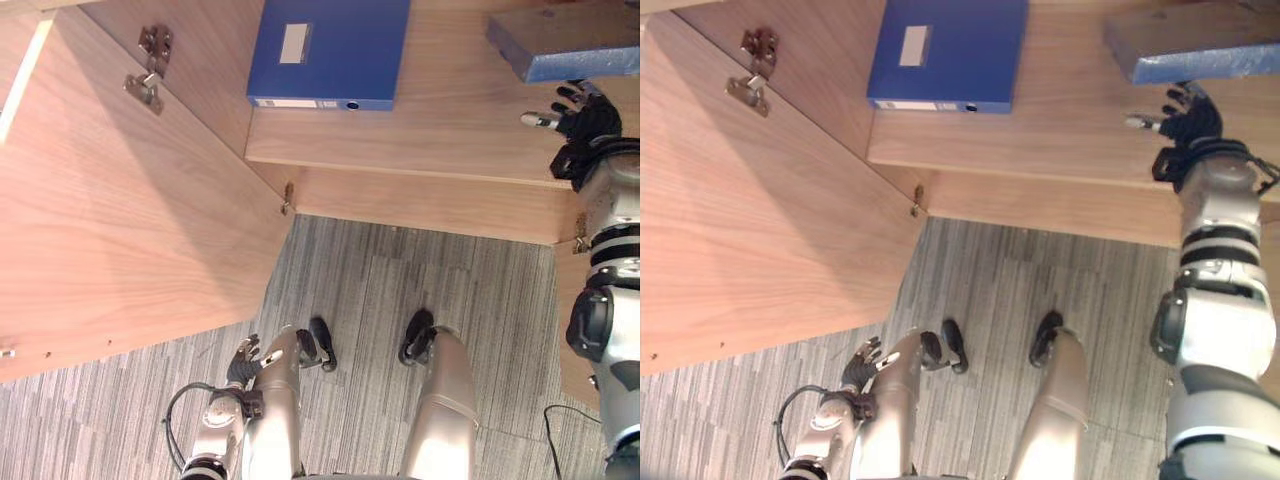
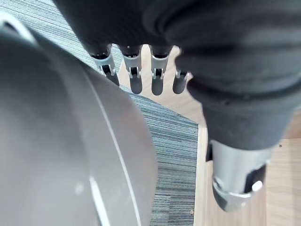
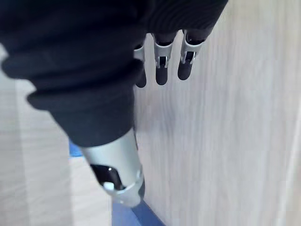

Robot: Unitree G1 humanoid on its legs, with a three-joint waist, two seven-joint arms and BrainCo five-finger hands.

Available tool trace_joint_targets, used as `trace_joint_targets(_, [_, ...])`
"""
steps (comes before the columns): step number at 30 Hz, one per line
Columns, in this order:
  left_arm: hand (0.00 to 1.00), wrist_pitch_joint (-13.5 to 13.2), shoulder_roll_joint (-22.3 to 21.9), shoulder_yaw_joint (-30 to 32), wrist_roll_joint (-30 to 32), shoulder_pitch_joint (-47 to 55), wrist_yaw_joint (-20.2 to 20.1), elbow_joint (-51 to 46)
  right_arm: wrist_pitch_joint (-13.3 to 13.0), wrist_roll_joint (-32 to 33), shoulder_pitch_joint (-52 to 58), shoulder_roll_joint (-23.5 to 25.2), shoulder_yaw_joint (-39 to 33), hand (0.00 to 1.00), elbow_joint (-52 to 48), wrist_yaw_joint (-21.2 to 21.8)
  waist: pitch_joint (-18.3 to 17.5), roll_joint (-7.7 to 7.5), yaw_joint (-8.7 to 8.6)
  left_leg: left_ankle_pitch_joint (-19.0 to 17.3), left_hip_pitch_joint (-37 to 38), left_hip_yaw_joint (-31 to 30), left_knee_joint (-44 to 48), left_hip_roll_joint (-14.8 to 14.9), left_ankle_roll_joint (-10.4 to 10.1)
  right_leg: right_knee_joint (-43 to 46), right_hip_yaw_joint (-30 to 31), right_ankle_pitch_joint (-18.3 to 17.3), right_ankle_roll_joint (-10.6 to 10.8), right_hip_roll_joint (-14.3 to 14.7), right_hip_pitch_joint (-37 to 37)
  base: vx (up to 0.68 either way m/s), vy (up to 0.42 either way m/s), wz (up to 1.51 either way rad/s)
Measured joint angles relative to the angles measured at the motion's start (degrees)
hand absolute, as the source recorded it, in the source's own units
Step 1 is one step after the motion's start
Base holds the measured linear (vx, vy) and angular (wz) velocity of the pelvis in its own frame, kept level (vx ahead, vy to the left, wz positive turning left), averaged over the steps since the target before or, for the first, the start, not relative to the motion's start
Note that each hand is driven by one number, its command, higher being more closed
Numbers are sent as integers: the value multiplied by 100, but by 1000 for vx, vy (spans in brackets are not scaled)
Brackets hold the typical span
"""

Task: Walk over to the cabinet, pick up the folder, carry it to the office cabinet, place the folder inside the office cabinet, then close the office cabinet door

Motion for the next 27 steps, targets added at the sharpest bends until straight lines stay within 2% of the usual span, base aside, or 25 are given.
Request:
trace_joint_targets(4, [0, 5, 18, -30, 52, 35, -72, -2, -23, -210, 446, 14, 578, 0, -169, 339, -47, -5, -10, -9, 13, 59, -17, 32, 4, -36, 1, 8, 13, 13, 9, -9, 57, -2])
trace_joint_targets(6, [0, 7, 36, -44, 52, 34, -90, -1, -24, -259, 508, 15, 671, 0, -170, 403, -47, -5, -18, -10, 10, 85, -18, 54, 5, -50, 1, 15, 18, 24, 1, -10, 58, -4])
trace_joint_targets(11, [0, 7, 74, -106, 50, 36, -97, 3, -121, -875, 678, 9, 803, 0, -363, 579, -57, -12, -28, -10, 5, 192, -78, 96, 4, -124, 58, 61, 22, 73, -74, -2, 57, -7])
trace_joint_targets(15, [0, 8, 78, -117, 52, 36, -108, 7, -231, -979, 756, -66, 1171, 0, -596, 732, -64, -23, -75, -13, 7, 278, -86, 122, 5, -119, 89, 62, 23, 78, -114, 0, 48, -3])
trace_joint_targets(27, [0, 56, 91, -117, 50, 35, -107, 10, -370, -1099, 859, -82, 1506, 0, -710, 740, -75, -50, -83, -15, 82, 375, -113, 176, 7, -136, 130, 72, 14, 117, -115, -22, 38, -3])
